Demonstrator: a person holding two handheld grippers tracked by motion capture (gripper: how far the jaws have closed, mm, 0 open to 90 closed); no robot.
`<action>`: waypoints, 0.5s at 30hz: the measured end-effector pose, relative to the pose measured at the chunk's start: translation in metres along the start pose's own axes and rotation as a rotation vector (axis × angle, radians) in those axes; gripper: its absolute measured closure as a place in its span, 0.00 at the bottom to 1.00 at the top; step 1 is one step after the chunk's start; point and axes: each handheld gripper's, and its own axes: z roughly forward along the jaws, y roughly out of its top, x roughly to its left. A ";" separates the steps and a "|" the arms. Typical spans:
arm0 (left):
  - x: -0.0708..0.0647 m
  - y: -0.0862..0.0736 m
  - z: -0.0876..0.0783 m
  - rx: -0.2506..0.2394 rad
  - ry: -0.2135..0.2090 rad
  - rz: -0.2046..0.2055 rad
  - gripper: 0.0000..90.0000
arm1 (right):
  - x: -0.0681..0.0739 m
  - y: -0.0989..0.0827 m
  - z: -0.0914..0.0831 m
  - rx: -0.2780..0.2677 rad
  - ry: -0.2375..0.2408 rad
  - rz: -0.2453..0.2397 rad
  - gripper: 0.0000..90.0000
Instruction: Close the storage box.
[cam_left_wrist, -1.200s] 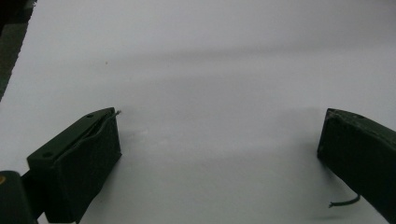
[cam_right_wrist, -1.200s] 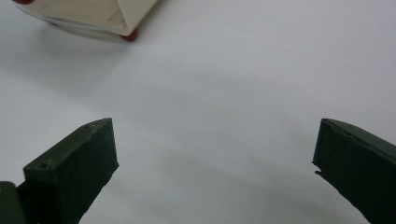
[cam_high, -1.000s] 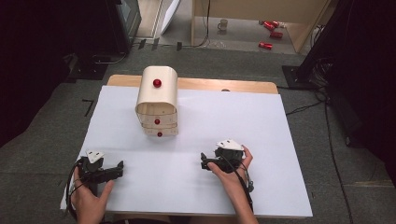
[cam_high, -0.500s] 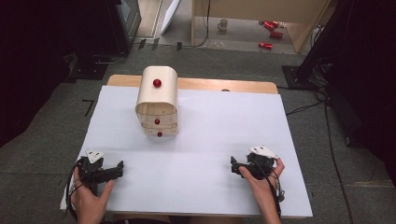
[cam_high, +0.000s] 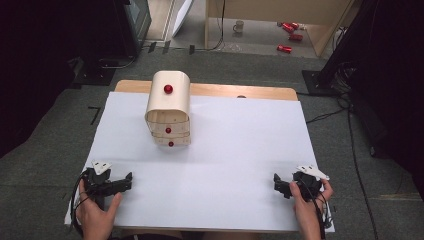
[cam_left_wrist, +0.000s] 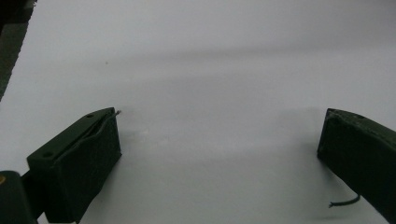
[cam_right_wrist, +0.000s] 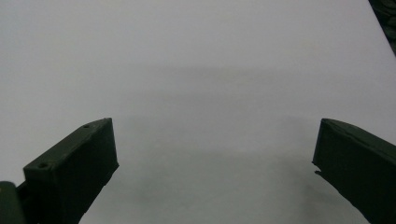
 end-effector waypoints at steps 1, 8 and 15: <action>0.000 0.000 0.000 0.000 0.000 0.000 0.00 | -0.001 -0.002 0.001 0.005 -0.006 -0.004 0.00; 0.000 0.000 0.000 0.000 -0.001 -0.001 0.00 | -0.004 -0.008 0.006 0.010 -0.034 -0.037 0.00; 0.000 0.000 0.000 0.000 -0.001 -0.001 0.00 | -0.005 -0.008 0.007 0.011 -0.033 -0.030 0.00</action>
